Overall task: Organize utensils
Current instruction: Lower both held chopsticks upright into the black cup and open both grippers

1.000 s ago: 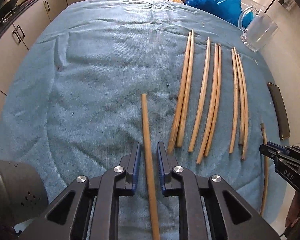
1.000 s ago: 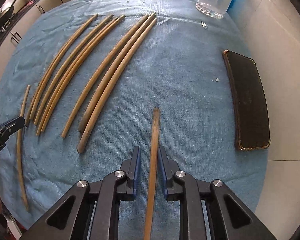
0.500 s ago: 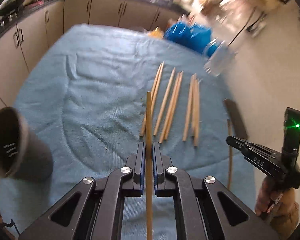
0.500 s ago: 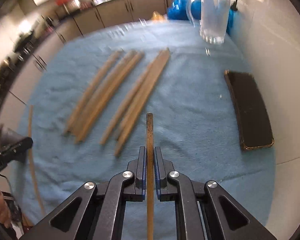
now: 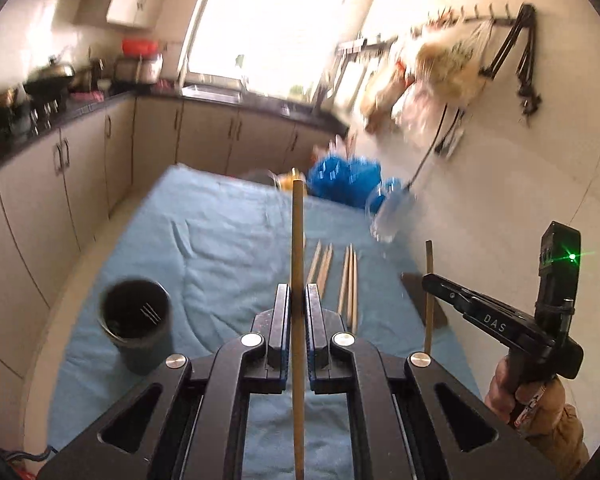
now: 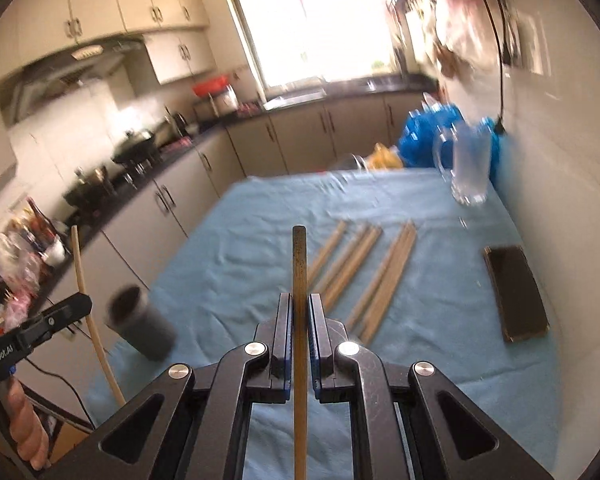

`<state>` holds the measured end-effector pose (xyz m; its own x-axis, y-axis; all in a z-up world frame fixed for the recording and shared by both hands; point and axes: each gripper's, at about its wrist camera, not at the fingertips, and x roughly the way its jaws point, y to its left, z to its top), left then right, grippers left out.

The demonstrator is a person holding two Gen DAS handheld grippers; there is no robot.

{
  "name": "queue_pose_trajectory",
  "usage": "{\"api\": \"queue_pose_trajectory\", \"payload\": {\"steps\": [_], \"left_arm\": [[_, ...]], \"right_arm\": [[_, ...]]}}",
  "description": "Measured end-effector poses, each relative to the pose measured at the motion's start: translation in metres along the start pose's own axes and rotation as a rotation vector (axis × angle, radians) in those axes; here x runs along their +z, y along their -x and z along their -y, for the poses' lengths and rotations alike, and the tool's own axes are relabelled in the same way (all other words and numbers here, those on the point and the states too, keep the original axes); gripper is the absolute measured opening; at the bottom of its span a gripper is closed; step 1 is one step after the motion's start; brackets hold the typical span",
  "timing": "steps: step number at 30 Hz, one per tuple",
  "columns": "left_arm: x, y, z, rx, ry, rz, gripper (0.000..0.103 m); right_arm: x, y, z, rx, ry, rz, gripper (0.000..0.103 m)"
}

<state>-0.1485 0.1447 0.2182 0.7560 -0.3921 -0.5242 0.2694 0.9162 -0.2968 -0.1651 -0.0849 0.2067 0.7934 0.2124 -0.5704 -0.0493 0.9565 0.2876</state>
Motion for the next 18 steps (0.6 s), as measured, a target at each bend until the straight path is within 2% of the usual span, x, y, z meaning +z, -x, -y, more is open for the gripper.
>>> {"api": "queue_pose_trajectory", "payload": {"steps": [4,9,14,18], "left_arm": [[0.028,0.031,-0.024,0.05,0.019,0.093,0.006],[0.063,0.05,-0.064,0.162,0.037,0.191,0.006],[0.086,0.04,-0.106,0.203,0.084,0.216,0.006],[0.094,0.009,-0.13,0.21,0.109,0.195,0.006]], "right_arm": [[0.022,-0.001,-0.034,0.085,-0.009,0.073,0.008],[0.052,-0.029,-0.088,0.22,-0.039,0.133,0.008],[0.078,-0.074,-0.135,0.346,-0.092,0.17,0.008],[0.085,-0.113,-0.16,0.358,-0.113,0.194,0.008]]}}
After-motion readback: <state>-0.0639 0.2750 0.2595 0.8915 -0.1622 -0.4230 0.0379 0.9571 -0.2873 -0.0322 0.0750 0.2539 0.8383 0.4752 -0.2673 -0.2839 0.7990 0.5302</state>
